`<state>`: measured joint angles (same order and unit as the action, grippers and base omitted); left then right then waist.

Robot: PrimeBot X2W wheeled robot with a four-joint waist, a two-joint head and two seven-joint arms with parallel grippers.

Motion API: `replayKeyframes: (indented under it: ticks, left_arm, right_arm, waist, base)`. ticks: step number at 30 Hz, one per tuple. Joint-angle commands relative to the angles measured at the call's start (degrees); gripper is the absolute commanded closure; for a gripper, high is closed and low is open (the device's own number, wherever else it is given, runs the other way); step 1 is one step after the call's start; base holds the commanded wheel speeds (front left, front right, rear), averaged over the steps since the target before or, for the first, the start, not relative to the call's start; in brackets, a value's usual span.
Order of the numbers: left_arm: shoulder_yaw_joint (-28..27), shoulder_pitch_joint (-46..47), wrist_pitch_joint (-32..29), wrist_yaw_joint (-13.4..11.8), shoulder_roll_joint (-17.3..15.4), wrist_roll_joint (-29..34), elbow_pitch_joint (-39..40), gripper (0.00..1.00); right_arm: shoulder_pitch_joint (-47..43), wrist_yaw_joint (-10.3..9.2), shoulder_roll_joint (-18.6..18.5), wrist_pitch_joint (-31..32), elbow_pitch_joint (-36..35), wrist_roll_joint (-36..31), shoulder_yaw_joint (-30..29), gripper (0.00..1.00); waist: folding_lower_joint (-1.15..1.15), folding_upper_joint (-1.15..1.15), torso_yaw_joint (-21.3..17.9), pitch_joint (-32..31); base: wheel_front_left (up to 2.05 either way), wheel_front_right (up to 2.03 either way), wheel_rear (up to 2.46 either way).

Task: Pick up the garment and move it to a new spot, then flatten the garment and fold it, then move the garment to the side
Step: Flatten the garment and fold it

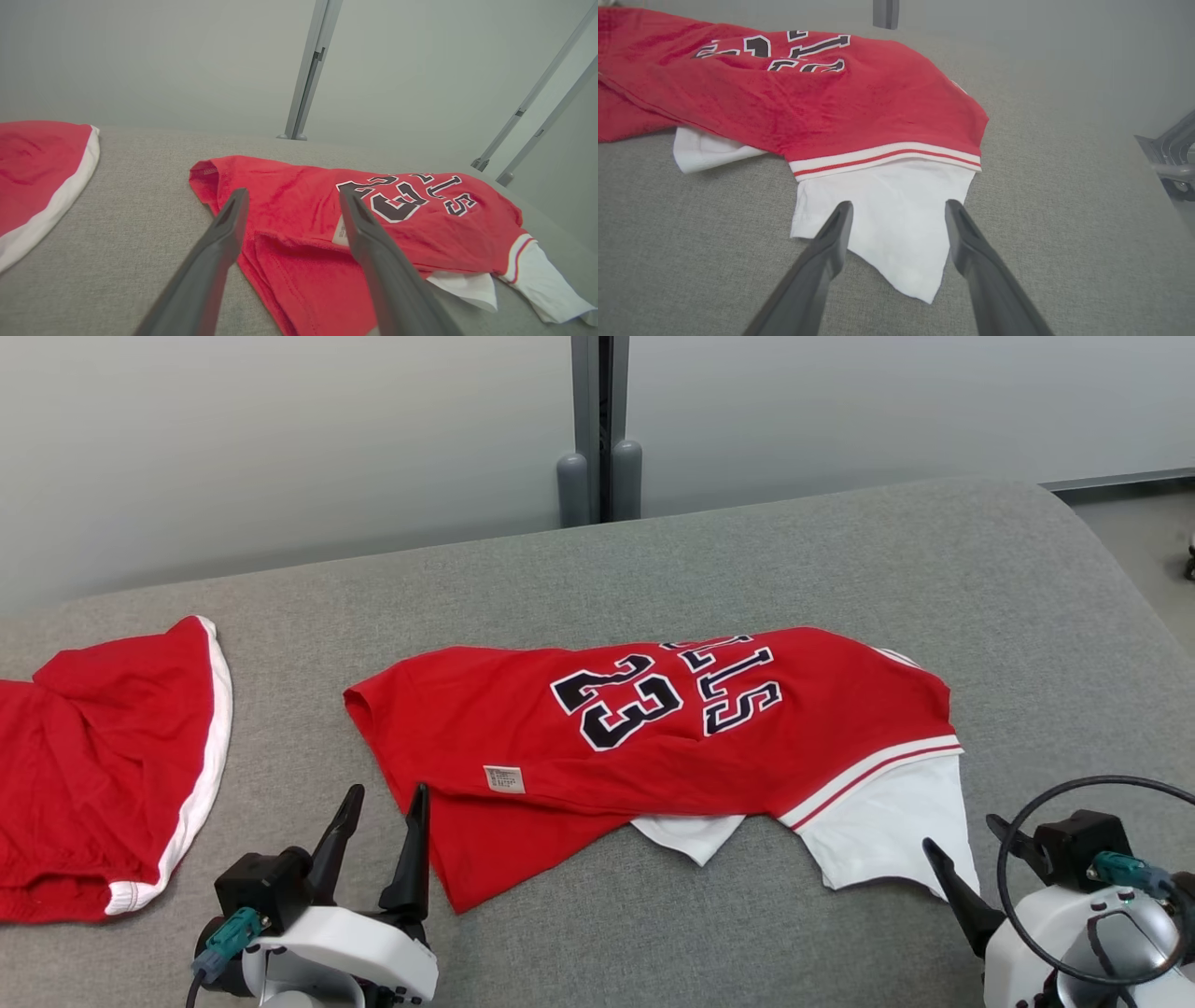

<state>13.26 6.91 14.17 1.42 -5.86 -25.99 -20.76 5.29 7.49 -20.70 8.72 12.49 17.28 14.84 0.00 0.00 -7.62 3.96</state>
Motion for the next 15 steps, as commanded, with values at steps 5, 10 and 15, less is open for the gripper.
replayKeyframes:
  ticks: [5, 10, 15]
  left_arm:
    - [0.04, 0.34, 0.25, -0.44, -0.14, -0.38, -0.07, 0.00]
    - [-0.02, 0.98, 0.26, -0.41, -0.56, -0.64, -0.38, 0.00]
    - [0.19, 1.09, -0.18, -0.70, -0.72, -0.70, -0.39, 0.00]
  right_arm:
    - [-1.88, 0.02, 2.53, -2.76, -0.84, 0.87, -3.81, 0.00]
    - [-2.60, 0.03, 7.44, -6.23, -0.86, 1.80, -10.14, 0.00]
    - [-3.40, 0.02, 11.03, -7.23, 0.84, 0.88, -13.77, 0.00]
  waist:
    - [0.00, 0.00, -0.56, -0.15]
    - [0.00, 0.00, -0.52, 0.25]
    - [0.00, 0.00, -0.33, 0.58]
  base:
    - [0.00, 0.00, 0.00]
    - [0.00, 0.00, 0.00]
    - [0.00, 0.00, 0.00]
